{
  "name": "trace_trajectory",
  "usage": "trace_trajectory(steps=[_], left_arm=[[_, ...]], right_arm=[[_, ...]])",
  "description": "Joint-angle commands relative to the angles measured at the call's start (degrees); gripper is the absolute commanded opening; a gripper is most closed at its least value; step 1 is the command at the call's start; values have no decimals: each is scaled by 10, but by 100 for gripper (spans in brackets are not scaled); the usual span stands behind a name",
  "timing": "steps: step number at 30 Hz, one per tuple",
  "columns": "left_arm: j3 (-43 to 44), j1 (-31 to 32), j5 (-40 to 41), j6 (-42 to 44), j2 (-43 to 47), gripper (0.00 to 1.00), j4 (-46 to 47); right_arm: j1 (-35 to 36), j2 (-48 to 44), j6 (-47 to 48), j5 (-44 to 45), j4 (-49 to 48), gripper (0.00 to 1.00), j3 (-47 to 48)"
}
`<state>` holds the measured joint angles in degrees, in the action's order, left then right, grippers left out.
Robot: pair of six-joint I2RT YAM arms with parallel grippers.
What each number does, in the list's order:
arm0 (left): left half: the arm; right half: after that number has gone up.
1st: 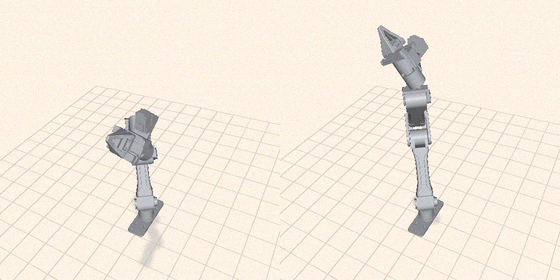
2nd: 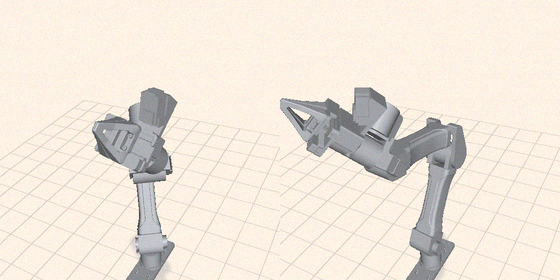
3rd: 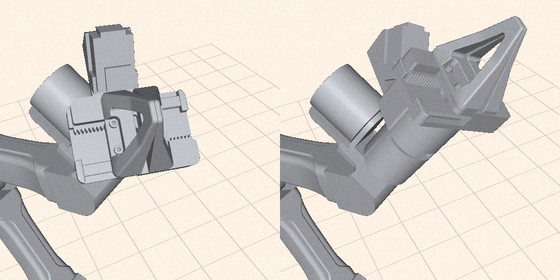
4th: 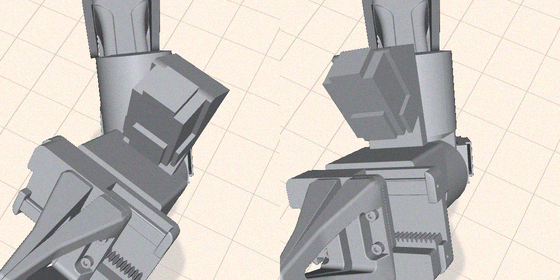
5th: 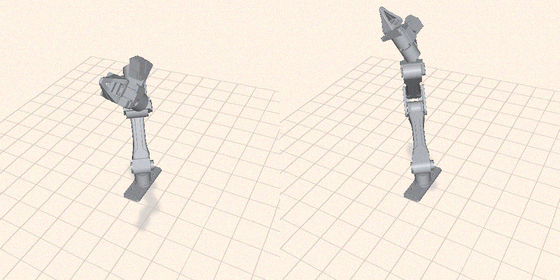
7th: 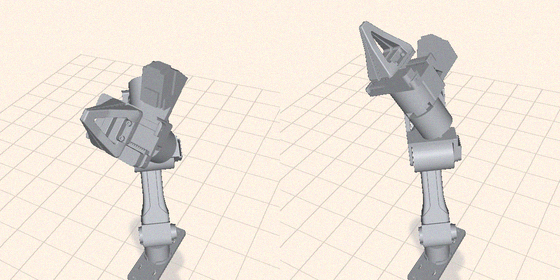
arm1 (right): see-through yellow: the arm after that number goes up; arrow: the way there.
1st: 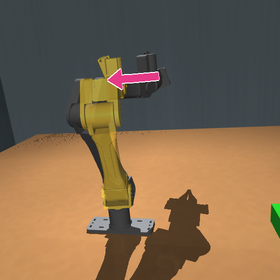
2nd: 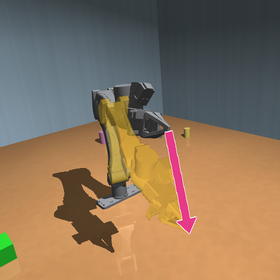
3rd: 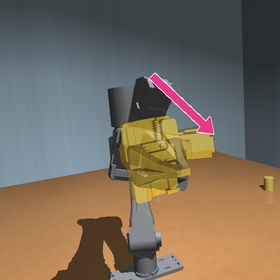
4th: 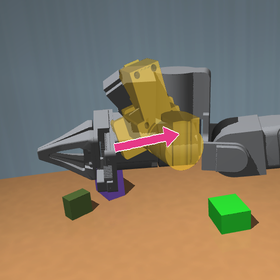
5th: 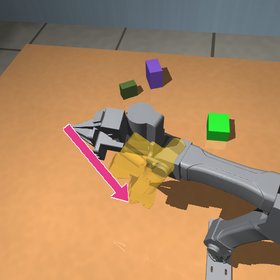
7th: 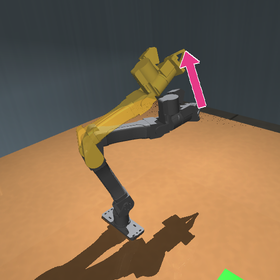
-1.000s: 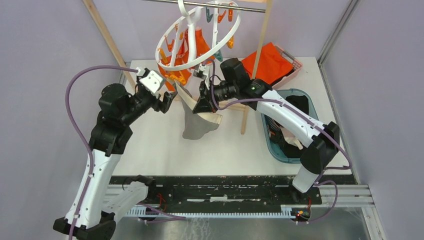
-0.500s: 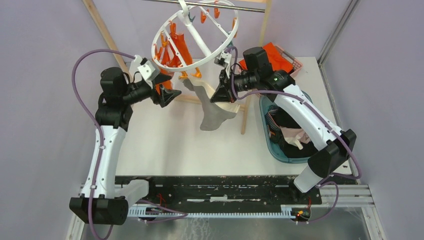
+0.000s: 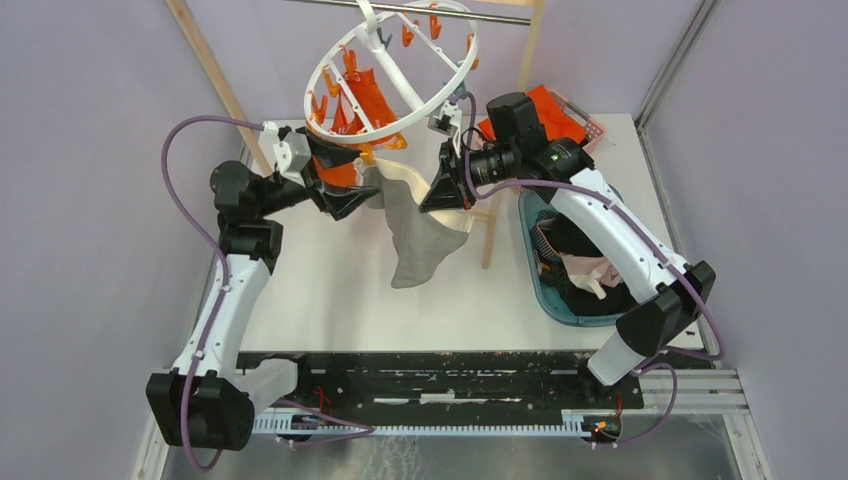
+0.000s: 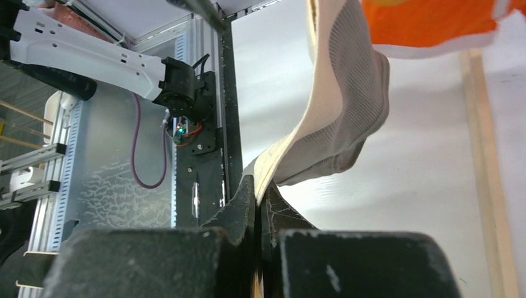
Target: Remove the underwear clipped to the hanger
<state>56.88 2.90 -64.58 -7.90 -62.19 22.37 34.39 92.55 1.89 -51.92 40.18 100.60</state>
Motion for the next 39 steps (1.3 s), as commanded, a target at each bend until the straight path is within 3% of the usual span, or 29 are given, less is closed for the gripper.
trace_trajectory(steps=[1,5,19,39], left_arm=[[-28,26,6,-70,21,83,166],[-37,50,9,-79,15,82,188],[-81,54,139,-109,14,79,240],[-74,54,126,-233,-59,84,408]], right_arm=[[2,-14,-10,-40,-9,2,22],[5,-14,-19,-50,-16,2,19],[9,-23,-33,-69,-27,1,16],[9,-32,-42,-84,-35,1,0]])
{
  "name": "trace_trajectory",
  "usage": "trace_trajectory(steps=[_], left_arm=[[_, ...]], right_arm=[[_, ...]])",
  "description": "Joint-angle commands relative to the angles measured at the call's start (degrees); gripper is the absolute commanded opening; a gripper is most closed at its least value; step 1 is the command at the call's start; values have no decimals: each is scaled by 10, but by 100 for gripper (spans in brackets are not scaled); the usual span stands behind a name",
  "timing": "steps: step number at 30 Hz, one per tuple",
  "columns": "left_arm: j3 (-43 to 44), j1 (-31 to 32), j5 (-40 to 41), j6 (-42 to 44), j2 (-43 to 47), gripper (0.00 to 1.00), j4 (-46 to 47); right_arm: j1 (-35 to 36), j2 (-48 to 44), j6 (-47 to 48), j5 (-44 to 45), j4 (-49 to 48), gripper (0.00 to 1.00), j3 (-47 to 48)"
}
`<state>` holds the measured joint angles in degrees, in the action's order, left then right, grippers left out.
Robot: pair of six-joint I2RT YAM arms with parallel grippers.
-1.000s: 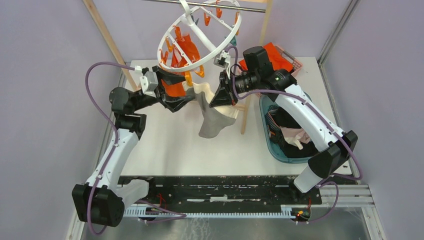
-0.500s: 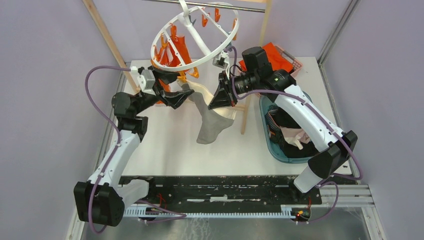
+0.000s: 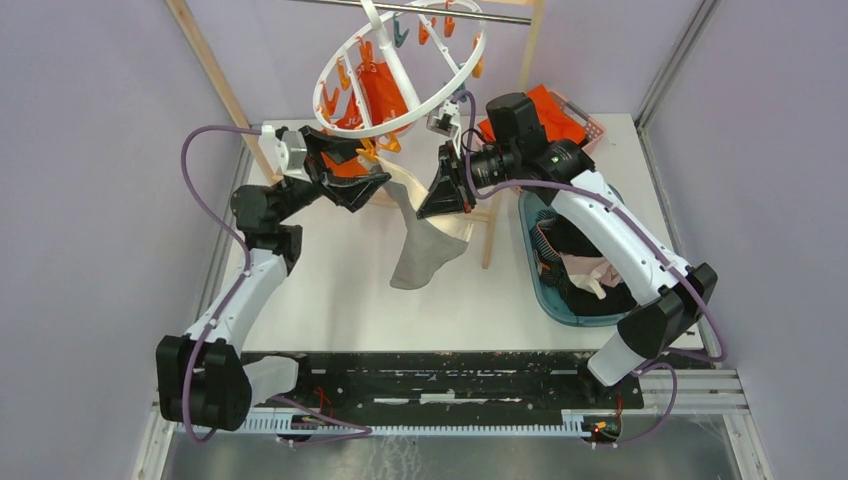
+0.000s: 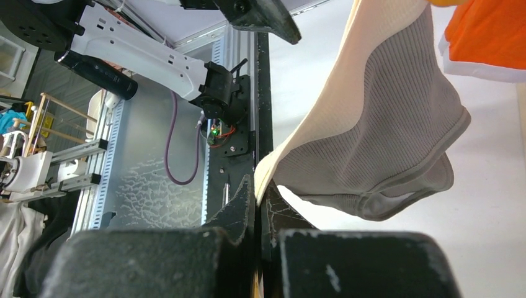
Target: Remove the underwear clipped to the hanger
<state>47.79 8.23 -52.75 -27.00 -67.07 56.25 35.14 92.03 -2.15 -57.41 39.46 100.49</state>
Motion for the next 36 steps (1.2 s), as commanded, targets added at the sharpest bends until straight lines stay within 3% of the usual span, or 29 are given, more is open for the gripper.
trace_trajectory(steps=[1,7,14,20,32,36], left_arm=[[17,0,13,-37,-13,84,65],[10,-1,14,-51,-27,84,122],[-1,0,13,-176,-40,67,262],[-1,0,50,-221,-57,55,293],[-6,-1,104,-281,-82,53,314],[-1,-1,109,-299,-92,46,328]], right_arm=[[1,-29,-1,-29,-28,1,0],[1,-39,1,-29,-29,0,-10],[1,-39,-2,-28,-38,1,-26],[1,-32,-11,-34,-47,0,-25],[1,-35,-8,-32,-50,1,-38],[1,-34,-8,-32,-51,0,-42]])
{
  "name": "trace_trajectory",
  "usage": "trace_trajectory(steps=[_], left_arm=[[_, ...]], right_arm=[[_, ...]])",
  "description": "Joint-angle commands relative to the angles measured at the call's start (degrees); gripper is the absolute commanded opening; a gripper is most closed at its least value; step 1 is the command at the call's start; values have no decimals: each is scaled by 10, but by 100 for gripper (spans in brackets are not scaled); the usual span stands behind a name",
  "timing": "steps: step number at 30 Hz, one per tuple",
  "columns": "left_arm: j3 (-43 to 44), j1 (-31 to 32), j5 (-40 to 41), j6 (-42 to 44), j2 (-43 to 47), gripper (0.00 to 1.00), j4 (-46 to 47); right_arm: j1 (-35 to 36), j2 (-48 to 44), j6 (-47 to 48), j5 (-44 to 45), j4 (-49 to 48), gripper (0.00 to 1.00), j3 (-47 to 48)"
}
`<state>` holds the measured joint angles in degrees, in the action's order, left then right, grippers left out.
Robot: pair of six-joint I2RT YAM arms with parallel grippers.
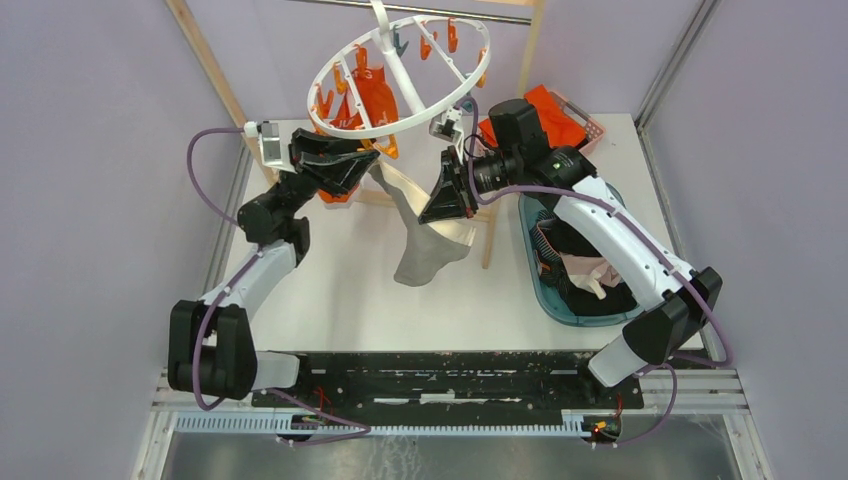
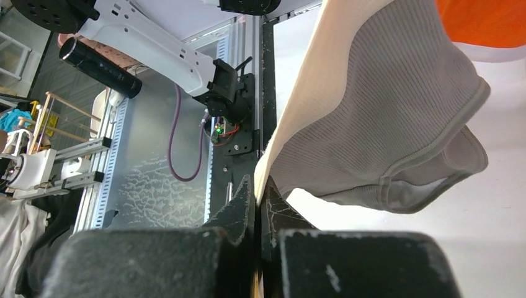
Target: Remove the underwear clipped to the hanger
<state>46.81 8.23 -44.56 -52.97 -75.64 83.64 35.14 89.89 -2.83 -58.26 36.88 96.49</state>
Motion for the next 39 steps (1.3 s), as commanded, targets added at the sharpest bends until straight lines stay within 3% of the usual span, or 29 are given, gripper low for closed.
trace_trajectory(steps=[1,9,12,19,24,33,39], left_arm=[[9,-1,26,-40,-8,43,55],[3,-1,27,-25,0,17,37],[1,-1,23,-8,10,16,22],[-21,-1,12,79,51,32,-73],[-16,-1,-12,159,81,52,-186],[-24,-1,-21,302,150,80,-376],[-1,-1,36,418,205,100,-586]], right_arm=[[1,-13,-1,-23,-26,0,-2],[1,-14,10,-13,-20,1,-14],[1,-18,31,-5,1,0,-13],[-3,-43,124,106,104,0,22],[-18,-68,169,259,205,1,61],[-131,-135,150,424,283,1,91],[-189,-135,172,546,326,0,162]])
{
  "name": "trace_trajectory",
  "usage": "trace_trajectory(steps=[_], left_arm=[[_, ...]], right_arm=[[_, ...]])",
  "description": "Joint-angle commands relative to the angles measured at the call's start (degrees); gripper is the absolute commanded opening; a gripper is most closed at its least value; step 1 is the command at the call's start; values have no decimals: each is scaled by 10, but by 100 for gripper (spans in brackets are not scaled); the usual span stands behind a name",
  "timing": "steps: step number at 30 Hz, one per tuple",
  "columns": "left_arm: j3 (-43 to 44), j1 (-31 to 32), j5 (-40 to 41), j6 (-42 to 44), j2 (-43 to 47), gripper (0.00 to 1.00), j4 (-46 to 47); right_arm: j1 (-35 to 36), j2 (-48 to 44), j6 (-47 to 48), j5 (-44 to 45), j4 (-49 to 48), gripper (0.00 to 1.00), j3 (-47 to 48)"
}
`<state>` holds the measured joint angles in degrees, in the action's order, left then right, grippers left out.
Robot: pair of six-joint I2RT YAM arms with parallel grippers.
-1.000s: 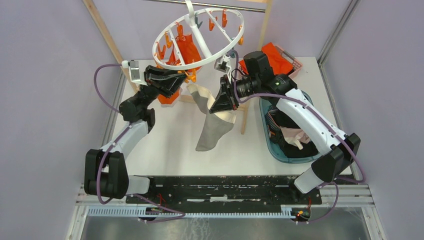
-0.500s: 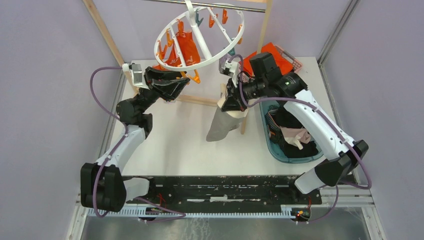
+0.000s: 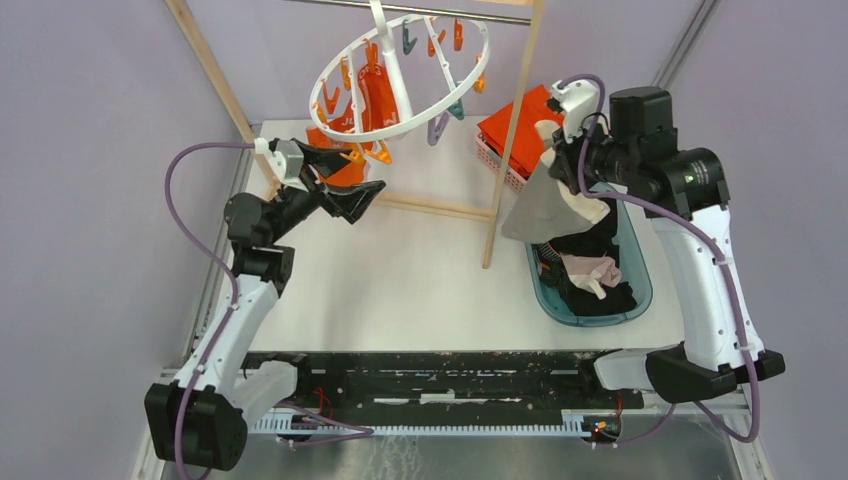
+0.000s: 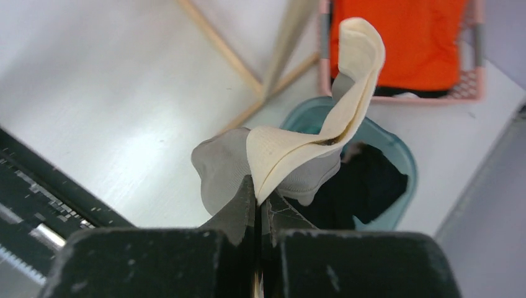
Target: Remove the underwear clipped to the hanger
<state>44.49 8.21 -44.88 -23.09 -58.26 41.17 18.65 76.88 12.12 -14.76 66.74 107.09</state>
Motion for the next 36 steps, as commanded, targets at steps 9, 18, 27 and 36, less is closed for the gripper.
trace_trajectory(steps=[9,18,27,36], left_arm=[[63,0,125,305,73,99,-432],[51,0,137,408,109,100,-556],[53,0,119,414,123,100,-584],[60,0,215,407,123,100,-606]], right_arm=[[-51,41,66,234,38,0,73],[-56,135,76,239,-1,3,5],[-111,242,101,237,-29,16,-114],[-123,195,114,164,-52,87,-206]])
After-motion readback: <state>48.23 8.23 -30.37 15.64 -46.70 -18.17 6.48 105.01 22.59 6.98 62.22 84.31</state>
